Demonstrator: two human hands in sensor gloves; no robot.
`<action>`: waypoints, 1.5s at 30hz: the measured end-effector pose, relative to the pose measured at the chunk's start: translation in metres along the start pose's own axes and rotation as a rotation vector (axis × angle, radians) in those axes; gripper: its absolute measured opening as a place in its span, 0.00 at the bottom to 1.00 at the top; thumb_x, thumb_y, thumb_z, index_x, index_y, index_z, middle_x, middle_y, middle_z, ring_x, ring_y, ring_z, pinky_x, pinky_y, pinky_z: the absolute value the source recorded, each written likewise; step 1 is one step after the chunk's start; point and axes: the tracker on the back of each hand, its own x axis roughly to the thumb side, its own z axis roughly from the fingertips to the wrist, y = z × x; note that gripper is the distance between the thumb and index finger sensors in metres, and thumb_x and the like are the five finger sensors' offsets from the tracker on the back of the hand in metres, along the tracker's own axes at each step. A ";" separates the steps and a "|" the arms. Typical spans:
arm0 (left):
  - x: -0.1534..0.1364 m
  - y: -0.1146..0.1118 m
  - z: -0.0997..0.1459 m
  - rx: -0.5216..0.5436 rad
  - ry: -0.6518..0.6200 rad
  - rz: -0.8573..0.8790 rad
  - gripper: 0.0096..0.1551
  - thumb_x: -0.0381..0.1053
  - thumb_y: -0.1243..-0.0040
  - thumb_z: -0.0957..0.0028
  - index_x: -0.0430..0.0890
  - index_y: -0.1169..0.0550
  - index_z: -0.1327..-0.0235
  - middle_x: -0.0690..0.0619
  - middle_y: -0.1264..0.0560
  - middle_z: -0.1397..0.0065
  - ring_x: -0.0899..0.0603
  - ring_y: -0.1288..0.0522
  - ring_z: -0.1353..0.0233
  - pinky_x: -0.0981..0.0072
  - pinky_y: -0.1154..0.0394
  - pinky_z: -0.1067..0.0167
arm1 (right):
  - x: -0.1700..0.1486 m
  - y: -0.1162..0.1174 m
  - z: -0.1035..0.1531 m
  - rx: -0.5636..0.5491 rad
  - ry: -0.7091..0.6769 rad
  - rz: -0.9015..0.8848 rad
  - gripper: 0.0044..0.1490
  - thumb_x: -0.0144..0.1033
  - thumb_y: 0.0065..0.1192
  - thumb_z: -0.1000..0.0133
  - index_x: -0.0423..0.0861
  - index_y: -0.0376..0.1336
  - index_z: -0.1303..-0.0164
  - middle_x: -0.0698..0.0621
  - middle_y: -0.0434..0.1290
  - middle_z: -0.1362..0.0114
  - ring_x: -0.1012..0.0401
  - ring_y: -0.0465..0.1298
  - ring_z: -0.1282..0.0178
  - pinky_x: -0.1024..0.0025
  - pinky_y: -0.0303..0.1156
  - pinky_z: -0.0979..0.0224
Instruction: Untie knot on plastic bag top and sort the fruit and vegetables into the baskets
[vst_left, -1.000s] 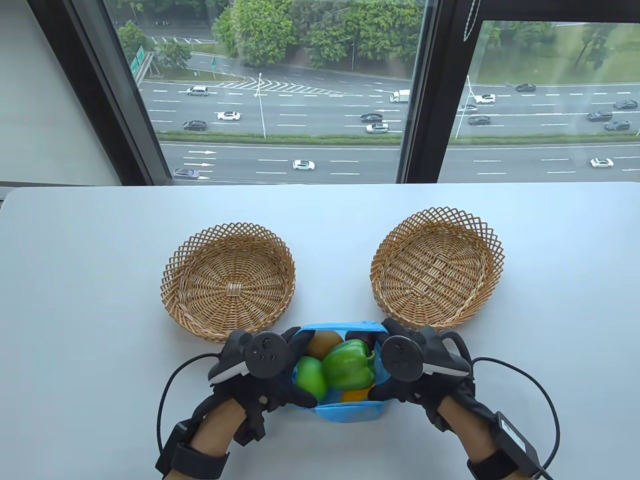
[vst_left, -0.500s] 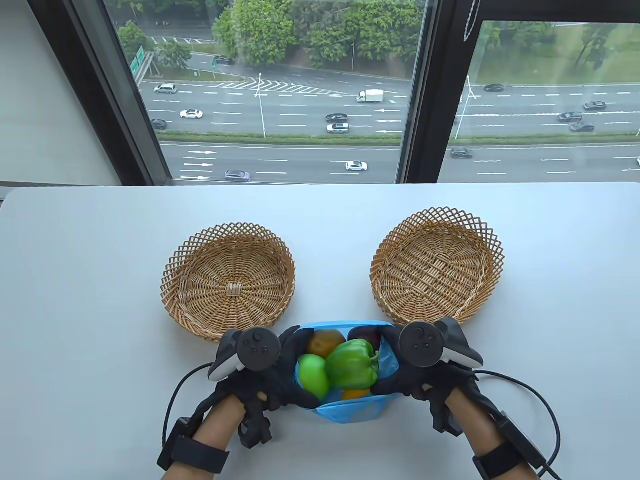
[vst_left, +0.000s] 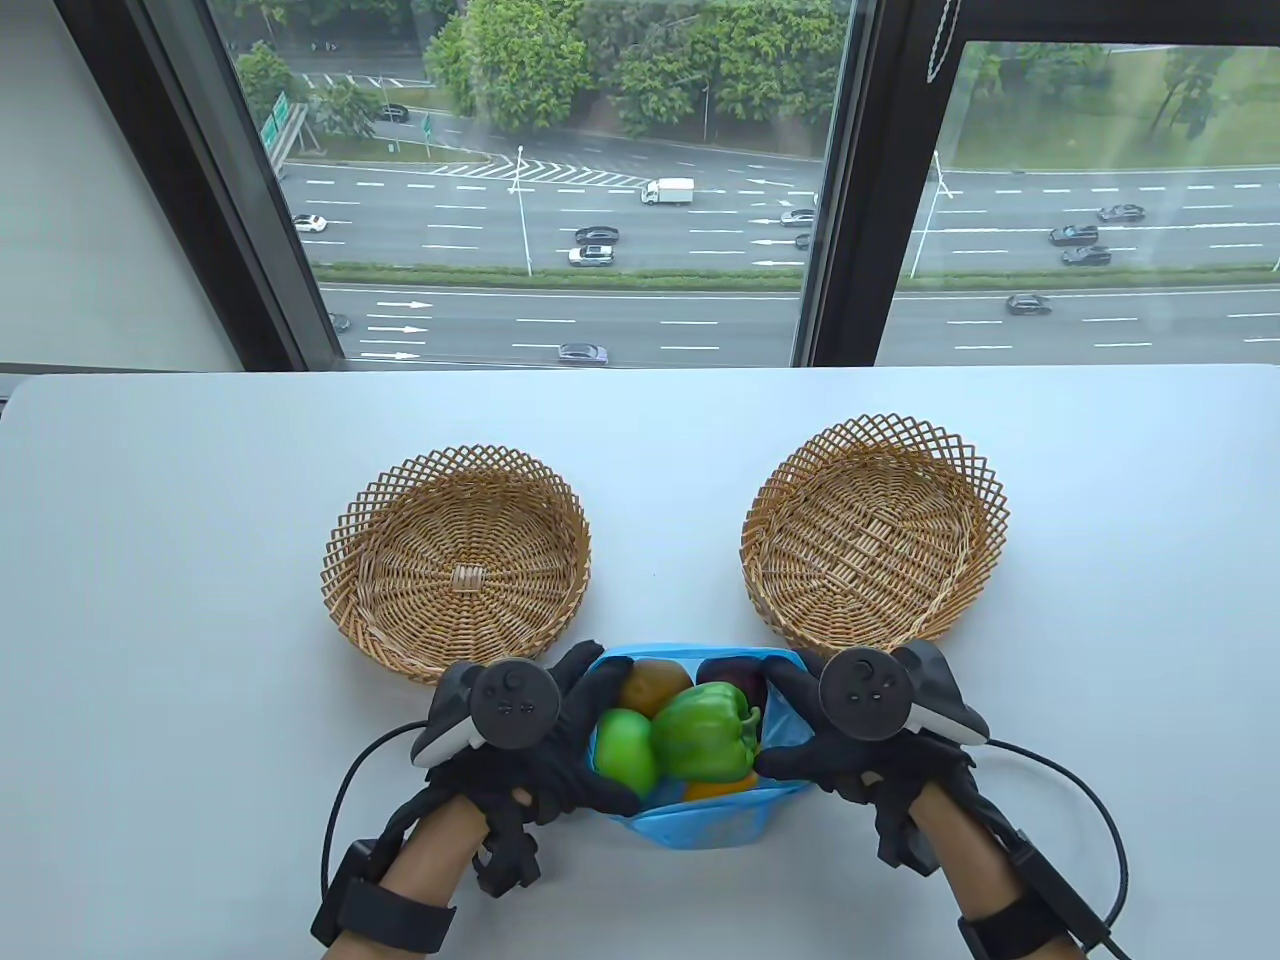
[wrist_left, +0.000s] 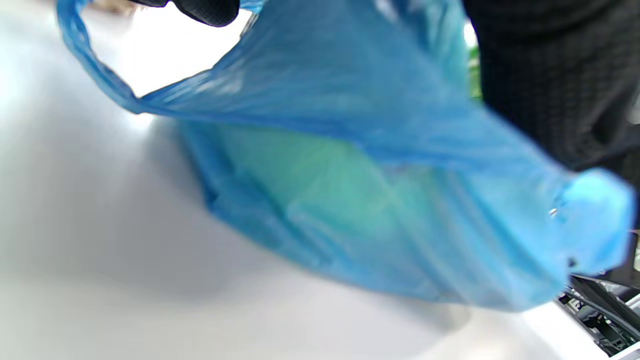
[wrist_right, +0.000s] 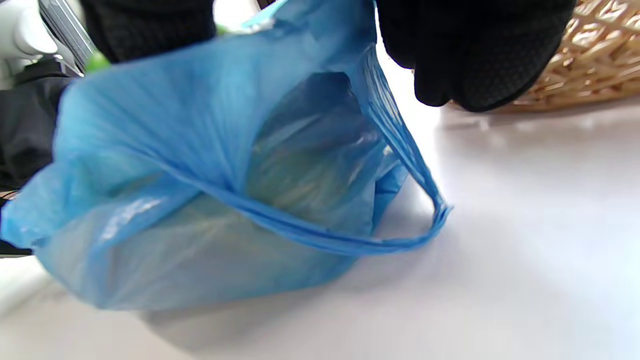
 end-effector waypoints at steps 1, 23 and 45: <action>0.006 0.007 0.004 0.018 -0.012 -0.013 0.70 0.75 0.28 0.69 0.50 0.43 0.14 0.40 0.59 0.12 0.25 0.51 0.19 0.27 0.47 0.29 | 0.001 -0.005 0.003 -0.012 -0.002 -0.001 0.57 0.59 0.69 0.44 0.35 0.54 0.15 0.25 0.54 0.17 0.31 0.69 0.27 0.41 0.73 0.34; 0.019 -0.010 -0.003 -0.068 -0.030 -0.274 0.75 0.74 0.29 0.67 0.47 0.52 0.14 0.42 0.51 0.10 0.31 0.56 0.15 0.28 0.48 0.26 | 0.028 0.017 -0.010 -0.025 -0.158 0.137 0.78 0.66 0.72 0.52 0.28 0.41 0.12 0.24 0.45 0.15 0.27 0.57 0.19 0.31 0.62 0.27; 0.014 -0.023 -0.004 0.018 -0.089 -0.132 0.81 0.71 0.26 0.66 0.45 0.65 0.20 0.36 0.57 0.14 0.24 0.50 0.19 0.32 0.41 0.28 | 0.033 0.015 0.005 0.077 -0.123 0.243 0.83 0.68 0.68 0.50 0.27 0.28 0.13 0.22 0.36 0.15 0.24 0.54 0.21 0.30 0.61 0.28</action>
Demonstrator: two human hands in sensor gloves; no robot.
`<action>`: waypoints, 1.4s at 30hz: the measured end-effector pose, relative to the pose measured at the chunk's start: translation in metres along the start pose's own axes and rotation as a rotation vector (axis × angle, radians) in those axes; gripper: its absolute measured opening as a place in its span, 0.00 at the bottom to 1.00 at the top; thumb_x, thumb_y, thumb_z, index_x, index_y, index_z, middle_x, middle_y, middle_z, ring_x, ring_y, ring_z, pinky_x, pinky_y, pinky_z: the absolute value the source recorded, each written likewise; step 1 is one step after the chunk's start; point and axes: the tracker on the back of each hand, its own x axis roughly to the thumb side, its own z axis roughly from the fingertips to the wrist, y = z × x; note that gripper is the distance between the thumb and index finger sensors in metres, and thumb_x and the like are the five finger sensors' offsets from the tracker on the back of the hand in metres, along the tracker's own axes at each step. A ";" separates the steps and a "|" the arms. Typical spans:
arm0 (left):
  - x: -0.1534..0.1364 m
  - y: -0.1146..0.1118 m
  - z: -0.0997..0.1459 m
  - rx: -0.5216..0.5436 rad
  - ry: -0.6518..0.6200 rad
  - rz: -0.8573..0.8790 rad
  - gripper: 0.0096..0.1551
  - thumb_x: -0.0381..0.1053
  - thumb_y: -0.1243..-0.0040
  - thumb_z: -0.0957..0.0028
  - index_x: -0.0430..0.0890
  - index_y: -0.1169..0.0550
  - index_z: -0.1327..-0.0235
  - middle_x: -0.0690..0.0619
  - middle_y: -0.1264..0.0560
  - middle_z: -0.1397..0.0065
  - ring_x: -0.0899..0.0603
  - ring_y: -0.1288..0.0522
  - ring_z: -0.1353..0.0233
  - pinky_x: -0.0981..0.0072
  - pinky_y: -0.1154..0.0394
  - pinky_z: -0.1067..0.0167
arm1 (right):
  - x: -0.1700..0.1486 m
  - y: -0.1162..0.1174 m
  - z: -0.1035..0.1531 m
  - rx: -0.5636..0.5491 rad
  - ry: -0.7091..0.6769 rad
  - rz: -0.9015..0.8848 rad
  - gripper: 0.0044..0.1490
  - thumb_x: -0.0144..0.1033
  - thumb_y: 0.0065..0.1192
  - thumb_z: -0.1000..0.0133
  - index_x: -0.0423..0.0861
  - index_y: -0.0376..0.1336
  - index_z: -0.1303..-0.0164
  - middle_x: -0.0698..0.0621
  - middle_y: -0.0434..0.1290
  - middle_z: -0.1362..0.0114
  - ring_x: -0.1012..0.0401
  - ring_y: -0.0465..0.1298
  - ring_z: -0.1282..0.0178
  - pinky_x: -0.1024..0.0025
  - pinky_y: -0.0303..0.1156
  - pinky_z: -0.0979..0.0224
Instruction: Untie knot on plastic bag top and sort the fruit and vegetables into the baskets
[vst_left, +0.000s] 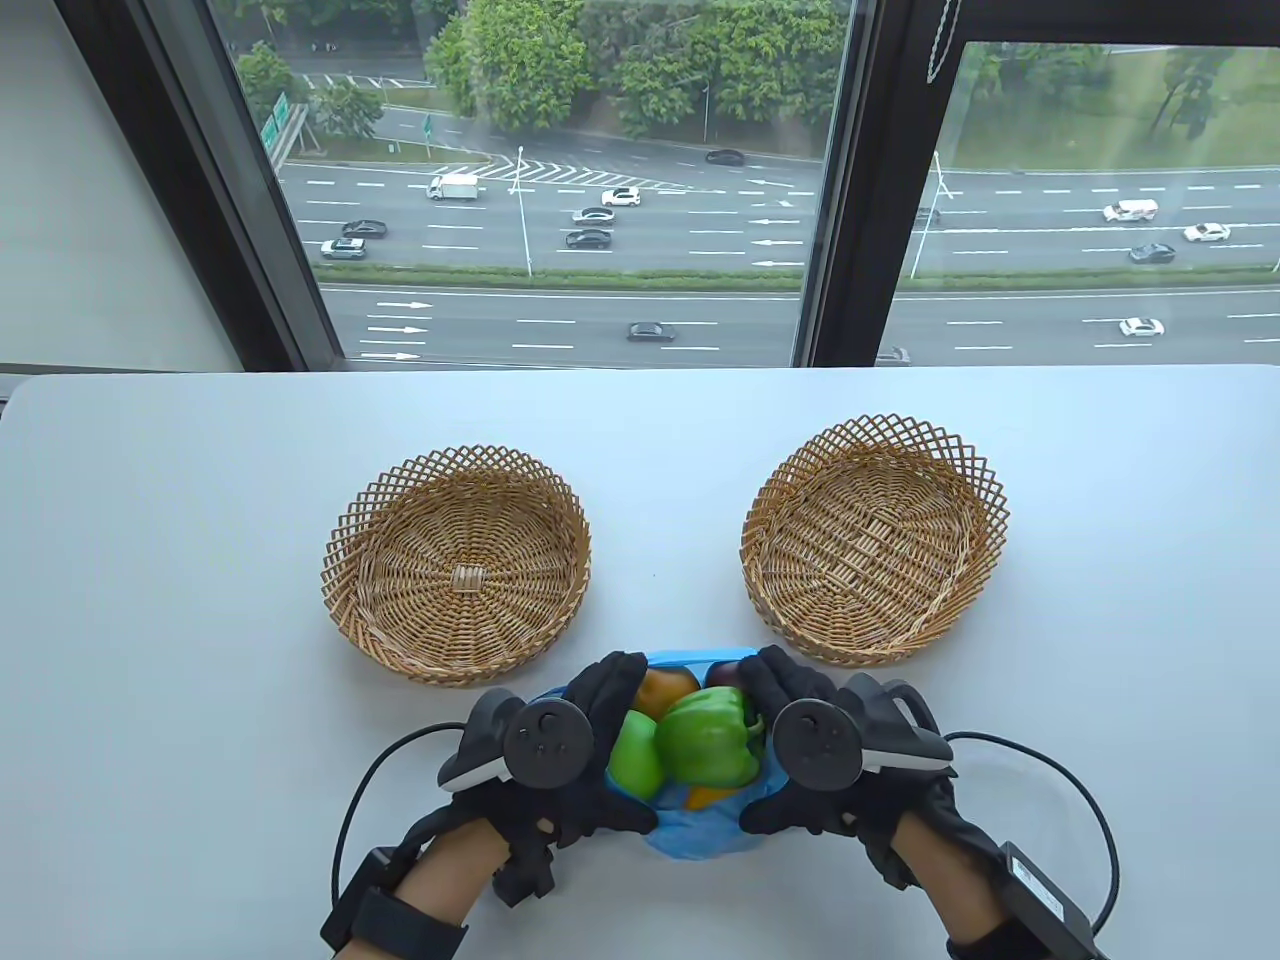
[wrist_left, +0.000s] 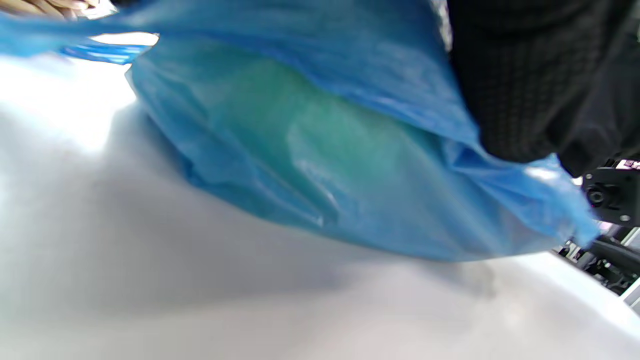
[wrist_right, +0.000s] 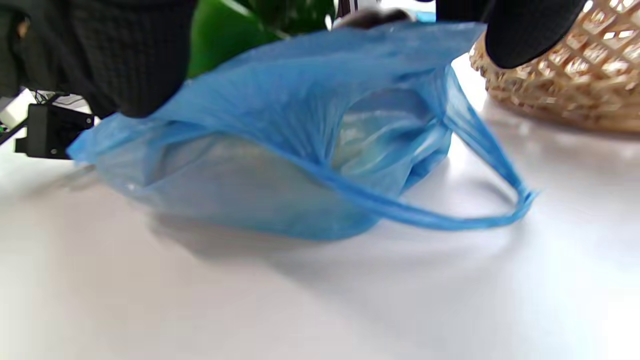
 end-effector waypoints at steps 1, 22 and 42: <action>0.001 0.005 0.002 0.009 -0.004 0.015 0.79 0.72 0.27 0.67 0.46 0.60 0.18 0.37 0.53 0.13 0.24 0.49 0.19 0.32 0.41 0.28 | -0.001 -0.005 0.004 -0.037 0.000 -0.033 0.83 0.68 0.68 0.50 0.28 0.30 0.13 0.22 0.37 0.15 0.25 0.55 0.21 0.31 0.62 0.28; -0.001 0.043 0.022 0.191 -0.010 0.022 0.69 0.74 0.30 0.63 0.53 0.50 0.15 0.41 0.41 0.14 0.27 0.42 0.18 0.30 0.40 0.29 | 0.040 0.012 -0.006 -0.306 -0.133 0.100 0.67 0.63 0.71 0.48 0.51 0.36 0.12 0.26 0.42 0.14 0.25 0.60 0.22 0.29 0.63 0.29; 0.000 0.041 0.021 0.204 -0.038 0.054 0.70 0.75 0.30 0.64 0.49 0.50 0.15 0.42 0.39 0.15 0.28 0.40 0.19 0.30 0.39 0.29 | 0.046 0.004 0.004 -0.464 -0.164 0.109 0.64 0.58 0.76 0.49 0.45 0.44 0.12 0.31 0.54 0.16 0.29 0.66 0.25 0.32 0.66 0.30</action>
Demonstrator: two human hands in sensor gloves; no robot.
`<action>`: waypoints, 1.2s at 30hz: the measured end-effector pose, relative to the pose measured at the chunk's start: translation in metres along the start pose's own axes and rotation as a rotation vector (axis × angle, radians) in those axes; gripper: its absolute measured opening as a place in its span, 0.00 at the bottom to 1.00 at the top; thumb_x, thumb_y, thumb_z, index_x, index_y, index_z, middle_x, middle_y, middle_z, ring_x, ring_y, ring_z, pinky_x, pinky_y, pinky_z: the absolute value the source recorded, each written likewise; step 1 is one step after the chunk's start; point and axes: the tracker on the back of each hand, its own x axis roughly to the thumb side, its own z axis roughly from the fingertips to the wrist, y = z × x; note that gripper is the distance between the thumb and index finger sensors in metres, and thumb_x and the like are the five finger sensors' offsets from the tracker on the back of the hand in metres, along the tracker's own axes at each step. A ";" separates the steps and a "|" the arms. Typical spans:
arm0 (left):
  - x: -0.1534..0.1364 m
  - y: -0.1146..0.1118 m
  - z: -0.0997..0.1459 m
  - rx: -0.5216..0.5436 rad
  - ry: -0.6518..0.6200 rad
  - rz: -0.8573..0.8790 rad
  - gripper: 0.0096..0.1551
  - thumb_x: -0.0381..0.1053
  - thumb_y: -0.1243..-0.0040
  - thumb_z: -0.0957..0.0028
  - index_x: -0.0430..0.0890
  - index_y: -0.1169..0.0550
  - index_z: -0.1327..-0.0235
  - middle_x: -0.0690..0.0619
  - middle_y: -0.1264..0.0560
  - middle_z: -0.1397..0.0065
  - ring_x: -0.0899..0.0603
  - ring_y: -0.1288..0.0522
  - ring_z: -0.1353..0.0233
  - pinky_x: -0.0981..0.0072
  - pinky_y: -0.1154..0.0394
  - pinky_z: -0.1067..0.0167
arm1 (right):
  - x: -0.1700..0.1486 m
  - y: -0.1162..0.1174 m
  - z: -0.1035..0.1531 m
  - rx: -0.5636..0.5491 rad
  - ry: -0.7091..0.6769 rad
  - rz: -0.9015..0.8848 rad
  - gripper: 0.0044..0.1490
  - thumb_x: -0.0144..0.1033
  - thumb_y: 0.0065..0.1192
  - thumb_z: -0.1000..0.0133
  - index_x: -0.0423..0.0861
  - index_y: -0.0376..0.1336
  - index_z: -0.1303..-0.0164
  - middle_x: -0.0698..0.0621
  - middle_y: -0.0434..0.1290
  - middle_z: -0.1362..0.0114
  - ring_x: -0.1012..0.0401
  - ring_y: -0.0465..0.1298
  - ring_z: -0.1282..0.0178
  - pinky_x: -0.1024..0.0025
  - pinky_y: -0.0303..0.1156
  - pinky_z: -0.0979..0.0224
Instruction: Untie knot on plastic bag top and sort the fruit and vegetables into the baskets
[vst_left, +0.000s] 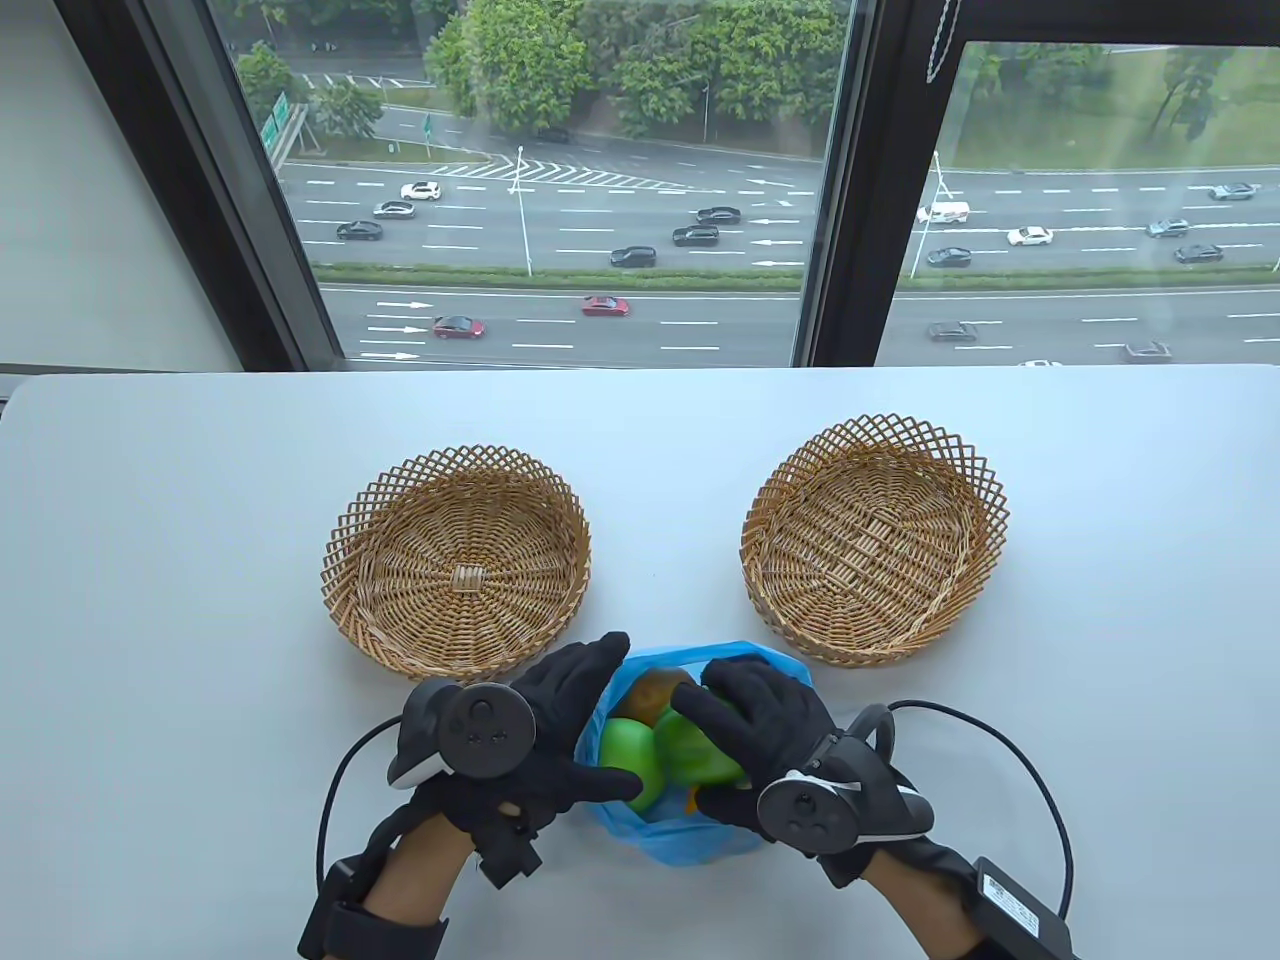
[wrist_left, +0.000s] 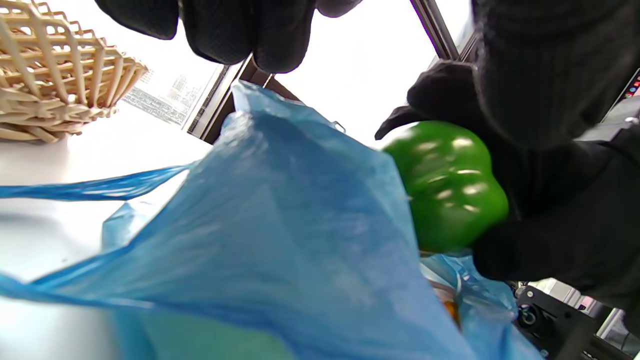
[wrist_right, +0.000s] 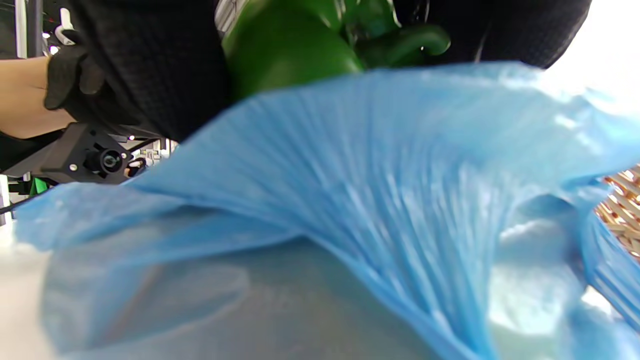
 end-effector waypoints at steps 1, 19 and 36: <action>0.000 0.000 0.000 0.003 -0.006 0.006 0.70 0.74 0.30 0.64 0.49 0.49 0.15 0.42 0.39 0.15 0.28 0.40 0.19 0.30 0.39 0.29 | 0.001 -0.001 0.001 -0.013 -0.002 0.001 0.65 0.58 0.76 0.49 0.44 0.44 0.12 0.31 0.54 0.16 0.29 0.66 0.25 0.32 0.66 0.30; 0.029 -0.013 -0.001 0.102 -0.159 0.182 0.78 0.73 0.29 0.67 0.41 0.57 0.18 0.38 0.37 0.17 0.30 0.31 0.24 0.32 0.35 0.32 | 0.044 -0.019 0.009 -0.231 -0.170 0.126 0.64 0.56 0.78 0.51 0.43 0.46 0.14 0.30 0.50 0.16 0.30 0.66 0.26 0.33 0.67 0.30; 0.007 0.024 0.010 0.282 -0.054 0.138 0.73 0.71 0.26 0.65 0.38 0.49 0.18 0.39 0.30 0.22 0.32 0.26 0.30 0.35 0.30 0.35 | 0.024 -0.030 0.013 -0.279 -0.118 0.156 0.63 0.58 0.70 0.47 0.40 0.43 0.13 0.27 0.44 0.15 0.29 0.61 0.22 0.27 0.61 0.28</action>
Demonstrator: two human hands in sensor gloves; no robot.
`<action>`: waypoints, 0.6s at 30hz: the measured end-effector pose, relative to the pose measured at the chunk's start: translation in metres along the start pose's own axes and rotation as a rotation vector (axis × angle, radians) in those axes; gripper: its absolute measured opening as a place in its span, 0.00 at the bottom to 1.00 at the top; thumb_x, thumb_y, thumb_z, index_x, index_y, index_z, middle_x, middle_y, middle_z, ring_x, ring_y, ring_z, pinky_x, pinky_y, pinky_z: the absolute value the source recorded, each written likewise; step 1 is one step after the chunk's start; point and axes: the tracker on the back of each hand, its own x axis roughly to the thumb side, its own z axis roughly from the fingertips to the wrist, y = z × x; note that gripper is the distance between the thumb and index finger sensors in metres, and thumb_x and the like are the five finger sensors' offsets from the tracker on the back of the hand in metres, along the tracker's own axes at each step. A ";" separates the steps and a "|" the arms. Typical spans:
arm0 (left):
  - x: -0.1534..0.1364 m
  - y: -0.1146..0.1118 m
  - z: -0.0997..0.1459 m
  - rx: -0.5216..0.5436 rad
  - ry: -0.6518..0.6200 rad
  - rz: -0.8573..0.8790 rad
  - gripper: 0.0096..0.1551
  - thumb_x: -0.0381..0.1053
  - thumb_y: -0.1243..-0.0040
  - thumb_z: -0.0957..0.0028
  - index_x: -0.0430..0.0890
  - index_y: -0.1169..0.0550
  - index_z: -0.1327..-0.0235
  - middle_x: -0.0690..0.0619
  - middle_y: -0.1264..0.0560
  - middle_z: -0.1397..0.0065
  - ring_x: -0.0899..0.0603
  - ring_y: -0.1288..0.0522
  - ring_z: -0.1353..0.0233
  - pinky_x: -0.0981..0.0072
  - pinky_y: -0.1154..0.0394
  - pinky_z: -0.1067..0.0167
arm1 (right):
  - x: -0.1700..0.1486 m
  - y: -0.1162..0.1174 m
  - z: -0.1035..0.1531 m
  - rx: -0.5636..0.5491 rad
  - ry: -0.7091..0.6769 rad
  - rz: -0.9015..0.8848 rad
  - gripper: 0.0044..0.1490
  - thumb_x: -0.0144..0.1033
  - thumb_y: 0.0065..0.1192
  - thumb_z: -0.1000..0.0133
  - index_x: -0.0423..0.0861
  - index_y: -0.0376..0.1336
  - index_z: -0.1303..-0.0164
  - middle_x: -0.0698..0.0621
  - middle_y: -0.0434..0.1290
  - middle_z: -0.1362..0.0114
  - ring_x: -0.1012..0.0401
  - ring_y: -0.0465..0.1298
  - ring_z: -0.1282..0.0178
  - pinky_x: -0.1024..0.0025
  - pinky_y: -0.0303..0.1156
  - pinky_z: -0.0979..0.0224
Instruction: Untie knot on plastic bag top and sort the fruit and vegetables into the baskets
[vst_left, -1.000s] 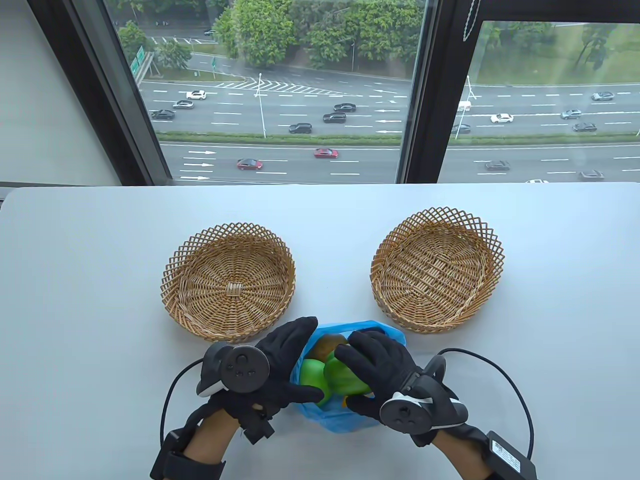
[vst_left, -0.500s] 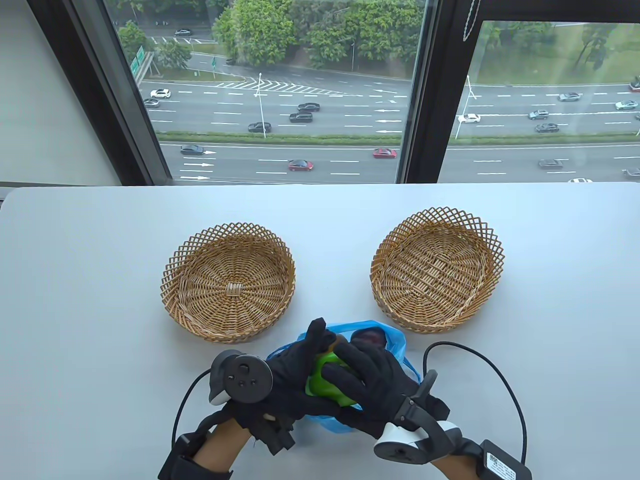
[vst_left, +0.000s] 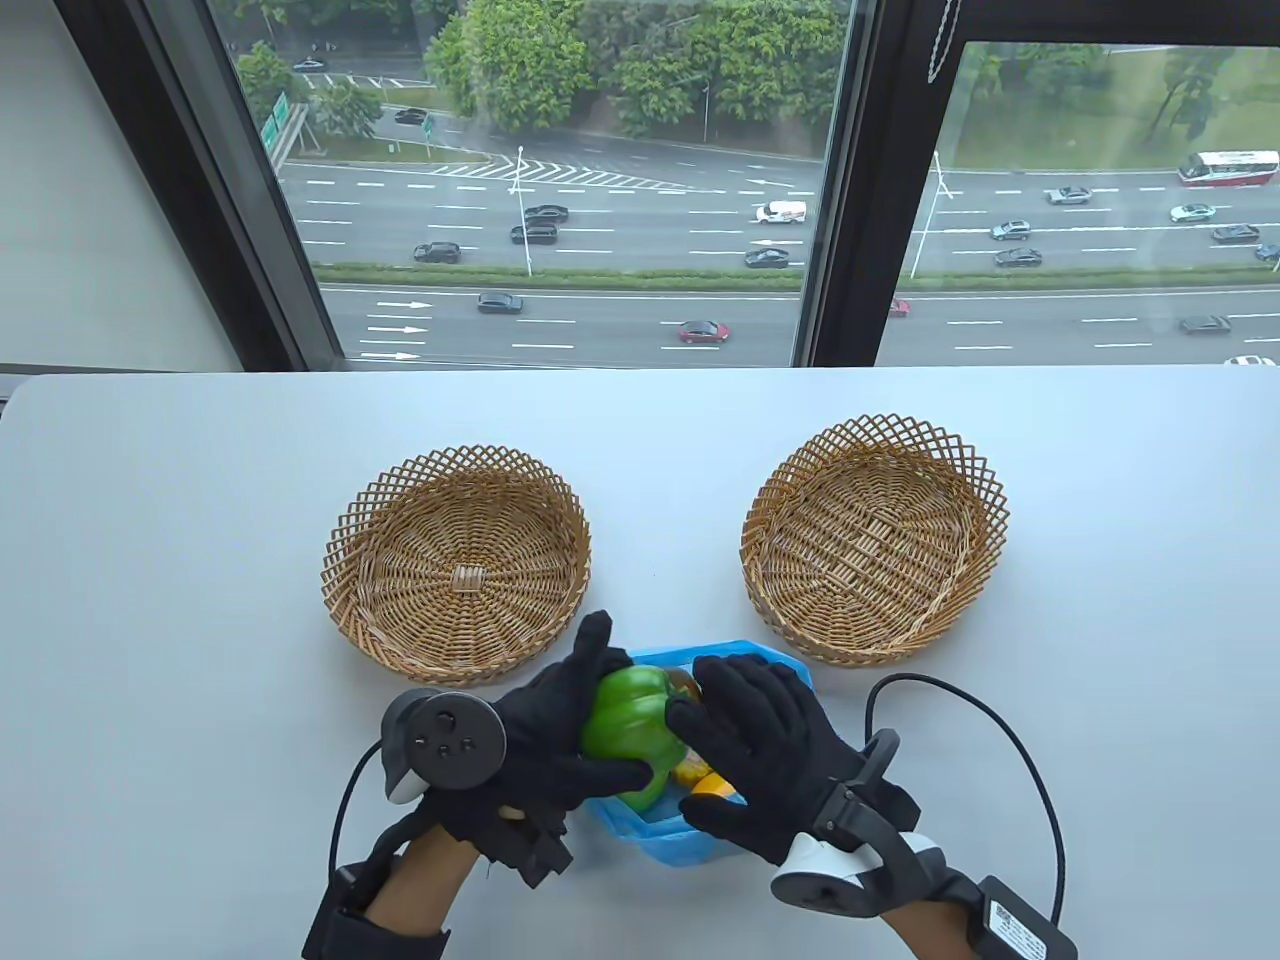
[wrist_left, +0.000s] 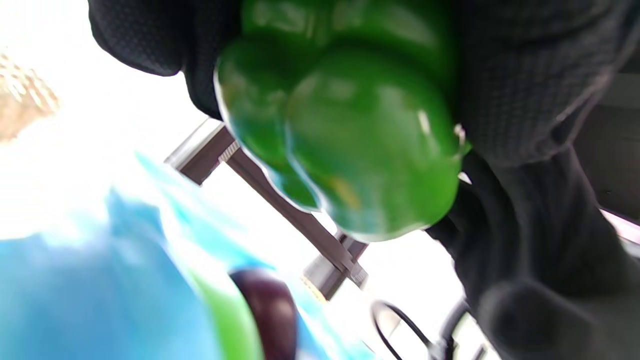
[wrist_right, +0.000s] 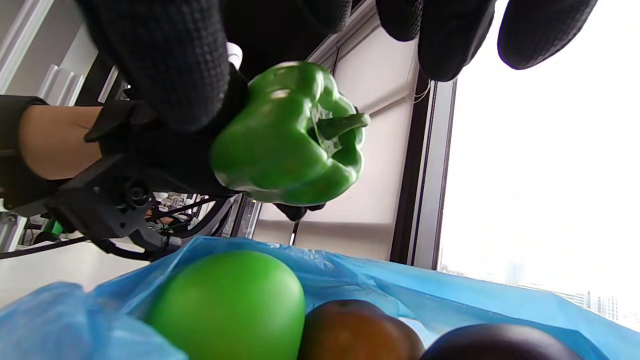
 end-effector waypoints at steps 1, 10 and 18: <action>-0.003 0.008 0.001 0.047 0.008 -0.060 0.72 0.71 0.26 0.65 0.39 0.48 0.18 0.40 0.30 0.22 0.32 0.26 0.30 0.35 0.30 0.35 | -0.003 0.001 0.000 0.014 0.015 0.004 0.61 0.58 0.69 0.46 0.40 0.44 0.13 0.26 0.43 0.15 0.30 0.61 0.22 0.27 0.61 0.28; -0.053 0.054 0.013 0.203 0.238 -0.461 0.60 0.68 0.29 0.58 0.47 0.40 0.16 0.40 0.35 0.17 0.32 0.32 0.25 0.35 0.36 0.30 | -0.016 0.009 0.002 0.081 0.067 -0.054 0.57 0.58 0.65 0.44 0.41 0.46 0.13 0.25 0.42 0.15 0.29 0.60 0.22 0.26 0.59 0.29; -0.101 0.065 0.022 0.275 0.419 -0.549 0.60 0.66 0.25 0.58 0.46 0.41 0.17 0.40 0.35 0.18 0.31 0.31 0.26 0.33 0.36 0.30 | -0.027 0.010 0.004 0.089 0.125 -0.073 0.50 0.59 0.59 0.42 0.42 0.53 0.15 0.25 0.43 0.15 0.30 0.61 0.22 0.27 0.60 0.29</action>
